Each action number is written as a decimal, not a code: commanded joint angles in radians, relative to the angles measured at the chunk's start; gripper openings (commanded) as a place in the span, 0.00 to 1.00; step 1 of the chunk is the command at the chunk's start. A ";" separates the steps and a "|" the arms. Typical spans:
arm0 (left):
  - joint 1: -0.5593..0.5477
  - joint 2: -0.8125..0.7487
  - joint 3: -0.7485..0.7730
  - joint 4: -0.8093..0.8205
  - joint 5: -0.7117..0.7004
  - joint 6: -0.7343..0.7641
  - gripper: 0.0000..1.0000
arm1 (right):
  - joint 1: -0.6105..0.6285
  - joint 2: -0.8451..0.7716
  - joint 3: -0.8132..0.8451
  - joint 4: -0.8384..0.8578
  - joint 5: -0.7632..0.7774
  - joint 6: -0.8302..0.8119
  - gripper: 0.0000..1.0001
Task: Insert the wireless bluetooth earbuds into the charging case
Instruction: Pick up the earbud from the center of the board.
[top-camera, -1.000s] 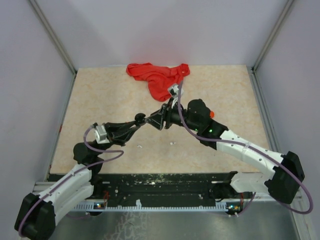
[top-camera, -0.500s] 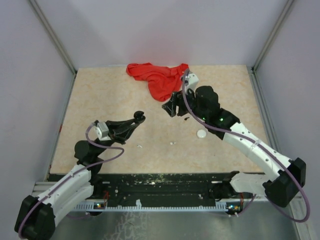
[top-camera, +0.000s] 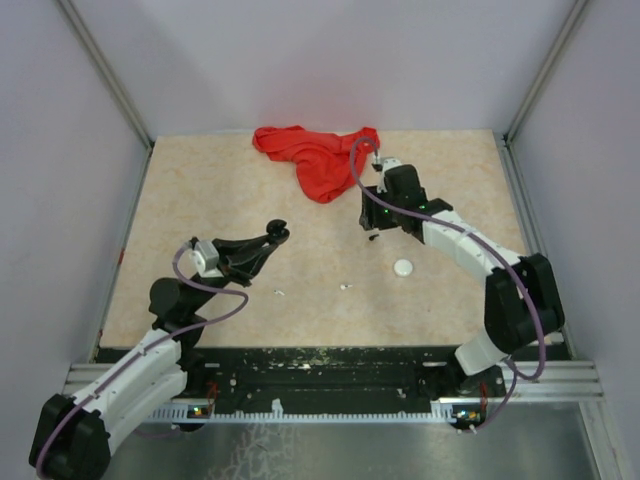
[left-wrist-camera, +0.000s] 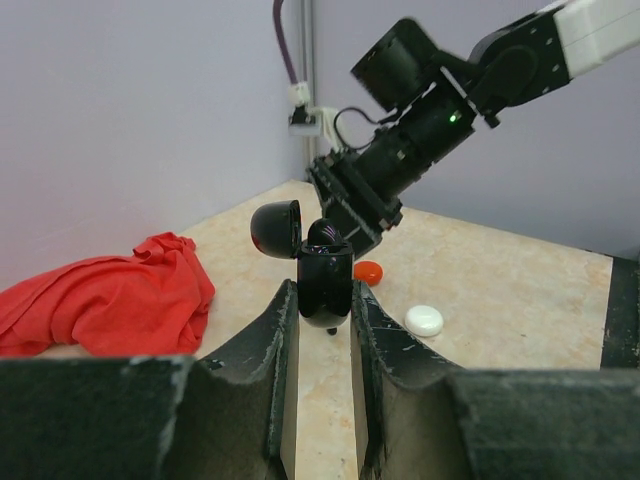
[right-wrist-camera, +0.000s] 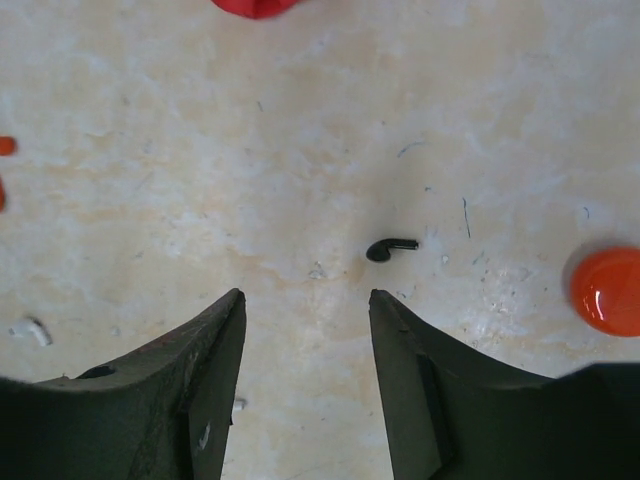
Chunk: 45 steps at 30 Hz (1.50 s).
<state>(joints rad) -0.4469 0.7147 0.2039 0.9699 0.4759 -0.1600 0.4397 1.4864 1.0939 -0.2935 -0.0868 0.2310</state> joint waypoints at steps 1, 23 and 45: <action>0.002 -0.013 0.035 -0.007 -0.011 0.005 0.01 | -0.007 0.107 0.058 0.006 0.051 -0.037 0.49; 0.002 0.002 0.042 -0.015 -0.001 -0.004 0.01 | -0.007 0.314 0.106 0.001 0.133 0.019 0.13; 0.002 0.008 0.045 -0.013 0.010 -0.016 0.01 | 0.004 0.183 0.044 -0.130 0.073 -0.052 0.27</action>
<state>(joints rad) -0.4469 0.7238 0.2173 0.9413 0.4763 -0.1612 0.4362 1.7309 1.0874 -0.3672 0.0101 0.2447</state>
